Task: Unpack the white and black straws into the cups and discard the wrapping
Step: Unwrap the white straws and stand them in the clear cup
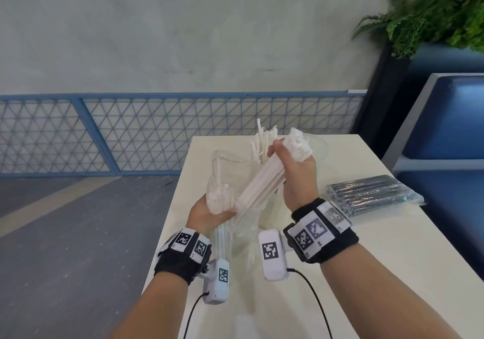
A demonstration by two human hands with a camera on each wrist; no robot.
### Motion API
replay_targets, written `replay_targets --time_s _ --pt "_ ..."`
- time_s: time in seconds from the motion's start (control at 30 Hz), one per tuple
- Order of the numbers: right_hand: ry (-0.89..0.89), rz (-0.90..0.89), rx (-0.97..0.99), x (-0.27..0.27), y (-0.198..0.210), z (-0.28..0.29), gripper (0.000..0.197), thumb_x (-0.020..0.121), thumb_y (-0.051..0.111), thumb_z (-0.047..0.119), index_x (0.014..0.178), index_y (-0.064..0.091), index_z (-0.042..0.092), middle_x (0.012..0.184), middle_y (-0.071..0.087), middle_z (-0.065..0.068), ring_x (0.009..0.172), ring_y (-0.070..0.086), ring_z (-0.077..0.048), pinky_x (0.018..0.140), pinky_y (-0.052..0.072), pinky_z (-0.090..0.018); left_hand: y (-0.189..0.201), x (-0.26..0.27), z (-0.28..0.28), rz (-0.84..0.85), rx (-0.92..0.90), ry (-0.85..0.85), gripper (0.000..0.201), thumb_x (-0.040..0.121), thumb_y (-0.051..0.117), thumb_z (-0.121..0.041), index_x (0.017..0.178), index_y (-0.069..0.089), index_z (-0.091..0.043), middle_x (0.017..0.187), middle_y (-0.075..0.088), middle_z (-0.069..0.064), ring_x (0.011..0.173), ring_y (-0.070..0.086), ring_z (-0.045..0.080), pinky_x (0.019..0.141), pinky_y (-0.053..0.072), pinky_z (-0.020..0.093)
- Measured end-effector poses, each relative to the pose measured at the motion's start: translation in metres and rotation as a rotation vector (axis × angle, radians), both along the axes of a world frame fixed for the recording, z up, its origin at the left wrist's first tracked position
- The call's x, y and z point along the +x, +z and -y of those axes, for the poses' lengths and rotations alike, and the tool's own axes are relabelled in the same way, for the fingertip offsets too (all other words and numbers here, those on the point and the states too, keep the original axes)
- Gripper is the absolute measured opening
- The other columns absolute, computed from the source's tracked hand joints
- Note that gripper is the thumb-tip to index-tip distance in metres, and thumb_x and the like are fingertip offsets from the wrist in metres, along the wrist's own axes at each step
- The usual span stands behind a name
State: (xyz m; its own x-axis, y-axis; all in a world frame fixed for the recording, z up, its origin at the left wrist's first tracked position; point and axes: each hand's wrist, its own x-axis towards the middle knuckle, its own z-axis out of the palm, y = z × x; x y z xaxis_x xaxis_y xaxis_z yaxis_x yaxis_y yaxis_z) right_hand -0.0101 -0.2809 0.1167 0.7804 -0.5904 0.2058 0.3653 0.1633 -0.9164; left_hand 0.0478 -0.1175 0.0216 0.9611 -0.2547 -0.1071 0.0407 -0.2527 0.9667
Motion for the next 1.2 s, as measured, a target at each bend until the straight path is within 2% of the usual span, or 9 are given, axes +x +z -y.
replay_targets --time_s 0.23,0.37,0.43,0.5,0.67,0.8,0.93,1.07,1.2 --pt "0.183 -0.128 -0.121 -0.012 -0.036 -0.010 0.011 0.077 0.070 -0.002 0.083 0.064 0.005 0.078 0.066 0.001 0.077 0.064 -0.007 0.070 0.050 -0.017 0.005 -0.003 0.003 0.059 0.035 0.011 0.040 0.071 0.078 -0.010 0.105 0.058 -0.012 0.094 0.061 0.003 0.091 0.056 0.018 0.078 0.042 0.025" --pt "-0.031 -0.152 -0.044 -0.001 -0.024 -0.009 0.011 0.080 0.066 0.007 0.071 0.063 0.004 0.080 0.065 0.001 0.079 0.062 -0.010 0.069 0.046 -0.020 0.007 -0.001 0.003 0.079 0.056 0.017 0.044 0.068 0.080 -0.009 0.106 0.057 -0.009 0.094 0.059 0.002 0.091 0.054 0.016 0.068 0.041 0.018" --pt "-0.128 -0.156 0.085 0.007 -0.011 -0.001 0.013 0.081 0.065 0.009 0.069 0.061 0.008 0.074 0.062 -0.002 0.069 0.058 -0.015 0.063 0.045 -0.026 0.007 0.000 0.004 0.084 0.055 0.021 0.048 0.067 0.080 -0.010 0.109 0.057 -0.007 0.098 0.060 0.002 0.095 0.055 0.018 0.073 0.040 0.021" --pt "-0.182 -0.149 0.216 0.012 -0.001 0.008 0.009 0.082 0.064 0.009 0.076 0.060 0.005 0.069 0.060 -0.004 0.059 0.057 -0.014 0.054 0.046 -0.024 0.006 0.002 0.003 0.092 0.059 0.036 0.050 0.068 0.080 -0.011 0.111 0.056 -0.007 0.100 0.059 0.003 0.096 0.054 0.018 0.075 0.040 0.023" --pt "-0.278 -0.117 0.349 0.019 0.013 0.030 0.009 0.081 0.065 0.011 0.082 0.060 0.003 0.065 0.062 -0.003 0.057 0.059 -0.013 0.055 0.049 -0.024 -0.002 0.012 0.001 0.075 0.061 0.159 0.053 0.065 0.082 -0.016 0.112 0.059 -0.007 0.106 0.065 0.009 0.099 0.058 0.024 0.085 0.045 0.030" --pt "-0.345 -0.115 0.255 0.019 0.025 0.044 0.016 0.085 0.063 0.018 0.076 0.056 0.006 0.063 0.057 0.000 0.052 0.054 -0.011 0.049 0.046 -0.021 -0.001 0.015 0.001 0.083 0.059 0.216 0.050 0.068 0.080 -0.016 0.111 0.059 -0.005 0.101 0.063 0.007 0.096 0.057 0.022 0.085 0.044 0.028" --pt "-0.453 0.038 0.186 0.017 0.036 0.051 0.014 0.080 0.064 0.010 0.089 0.055 0.004 0.064 0.057 0.001 0.059 0.057 -0.012 0.062 0.049 -0.029 0.001 0.016 0.004 0.084 0.032 0.259 0.047 0.070 0.079 -0.014 0.111 0.058 -0.005 0.098 0.059 0.005 0.093 0.054 0.019 0.082 0.042 0.026" --pt "-0.435 -0.085 -0.129 0.022 0.030 0.042 0.034 0.084 0.066 0.019 0.112 0.054 0.005 0.090 0.060 0.001 0.082 0.060 -0.012 0.073 0.049 -0.024 0.000 0.018 0.003 0.063 0.007 0.265 0.047 0.069 0.079 -0.013 0.110 0.059 -0.005 0.098 0.061 0.006 0.097 0.058 0.023 0.083 0.044 0.028" --pt "-0.365 -0.209 -0.277 0.030 0.006 0.028 0.037 0.079 0.071 0.019 0.111 0.054 0.011 0.082 0.057 0.009 0.076 0.056 -0.009 0.071 0.047 -0.025 0.001 0.017 0.005 0.063 -0.005 0.238 0.045 0.069 0.079 -0.012 0.109 0.060 -0.004 0.098 0.062 0.008 0.094 0.058 0.022 0.081 0.043 0.026"
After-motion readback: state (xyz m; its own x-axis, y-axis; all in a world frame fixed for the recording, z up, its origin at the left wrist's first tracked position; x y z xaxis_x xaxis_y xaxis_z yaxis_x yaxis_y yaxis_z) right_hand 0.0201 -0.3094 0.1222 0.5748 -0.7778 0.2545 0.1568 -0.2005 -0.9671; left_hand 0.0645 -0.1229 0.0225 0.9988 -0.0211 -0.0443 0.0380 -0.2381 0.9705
